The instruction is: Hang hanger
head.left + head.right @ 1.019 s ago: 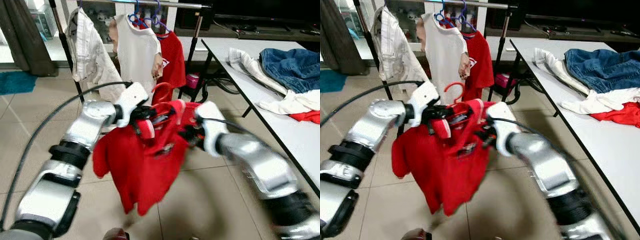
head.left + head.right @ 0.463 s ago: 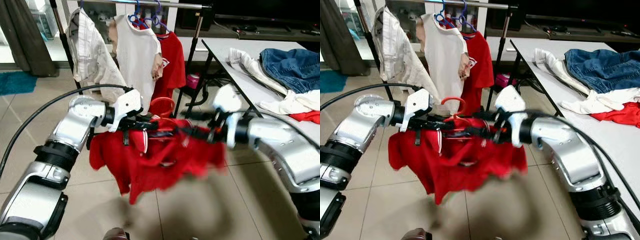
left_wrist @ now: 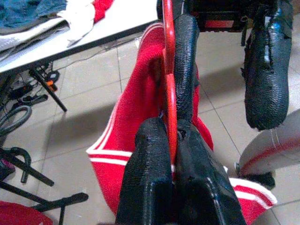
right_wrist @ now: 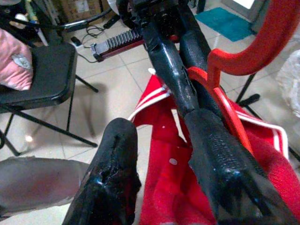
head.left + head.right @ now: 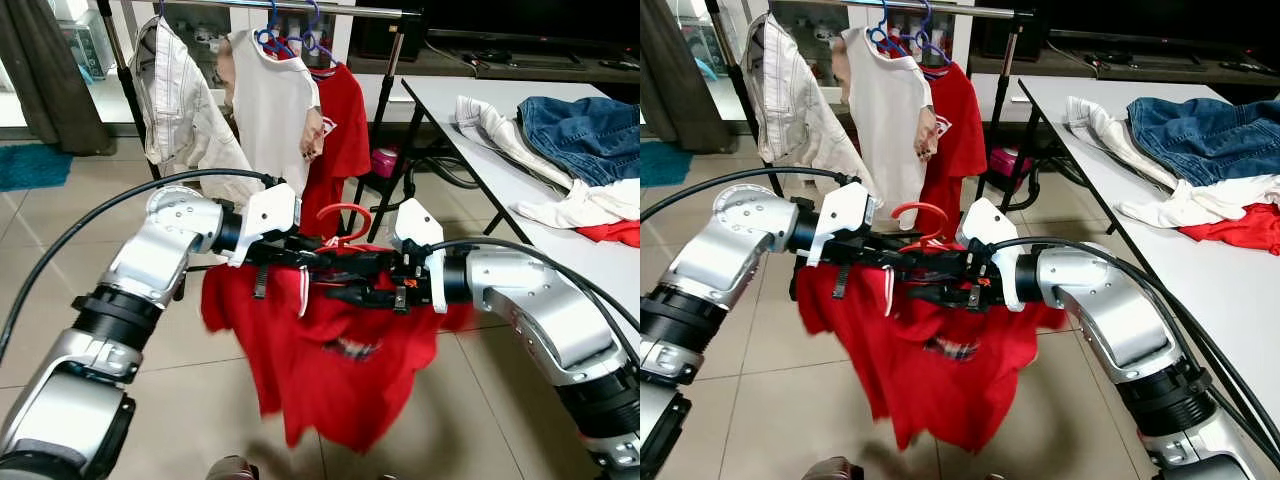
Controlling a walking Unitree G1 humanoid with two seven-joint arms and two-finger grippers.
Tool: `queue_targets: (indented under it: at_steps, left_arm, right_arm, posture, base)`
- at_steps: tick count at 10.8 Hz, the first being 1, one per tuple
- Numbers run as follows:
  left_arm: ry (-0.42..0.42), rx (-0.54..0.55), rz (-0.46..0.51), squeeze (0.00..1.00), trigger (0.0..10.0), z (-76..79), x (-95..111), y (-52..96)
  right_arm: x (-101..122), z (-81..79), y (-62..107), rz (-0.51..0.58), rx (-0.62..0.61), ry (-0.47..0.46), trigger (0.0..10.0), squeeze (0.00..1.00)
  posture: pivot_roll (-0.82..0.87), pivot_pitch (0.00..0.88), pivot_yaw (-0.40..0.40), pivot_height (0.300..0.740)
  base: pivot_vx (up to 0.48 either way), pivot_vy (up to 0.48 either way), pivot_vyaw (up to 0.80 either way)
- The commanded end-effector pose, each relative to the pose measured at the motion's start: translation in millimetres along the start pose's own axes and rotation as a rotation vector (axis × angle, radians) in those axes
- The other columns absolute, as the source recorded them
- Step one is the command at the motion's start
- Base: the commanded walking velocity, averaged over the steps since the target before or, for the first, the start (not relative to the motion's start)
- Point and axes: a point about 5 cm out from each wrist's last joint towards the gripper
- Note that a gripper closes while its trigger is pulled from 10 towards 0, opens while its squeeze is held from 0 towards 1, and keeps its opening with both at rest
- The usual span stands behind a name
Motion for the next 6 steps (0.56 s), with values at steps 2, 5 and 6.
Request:
queue_targets:
  at_steps: [2, 5, 6]
  left_arm:
    - [-0.013, -0.009, -0.030, 0.00, 0.0, 1.4, -3, -0.4]
    - [0.009, 0.000, -0.042, 0.00, 0.0, 2.8, -8, 2.5]
    - [0.006, -0.006, -0.035, 0.00, 0.0, 4.0, -8, 1.9]
  right_arm:
    - [8, 4.2, 14.3, -0.009, 0.007, 0.058, 10.0, 0.00]
    - [9, 6.4, 43.6, -0.069, 0.016, 0.085, 10.0, 0.00]
    - [9, 10.5, 44.6, -0.067, -0.017, 0.084, 10.0, 0.00]
  posture:
    - [0.03, 0.000, -0.055, 0.740]
    - [0.02, 0.000, -0.058, 0.740]
    - [0.02, 0.000, -0.057, 0.740]
  base:
    - [0.000, 0.000, 0.00]
    - [0.000, 0.000, 0.00]
    - [0.000, 0.000, 0.00]
Point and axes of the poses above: a point about 5 cm out from each wrist's last joint towards the gripper, its own y axis pointing back from the gripper into the wrist, its own x axis along the axis of the wrist's last joint, z = x × y, and after that the axes turned 6 degrees about -y, right-handed
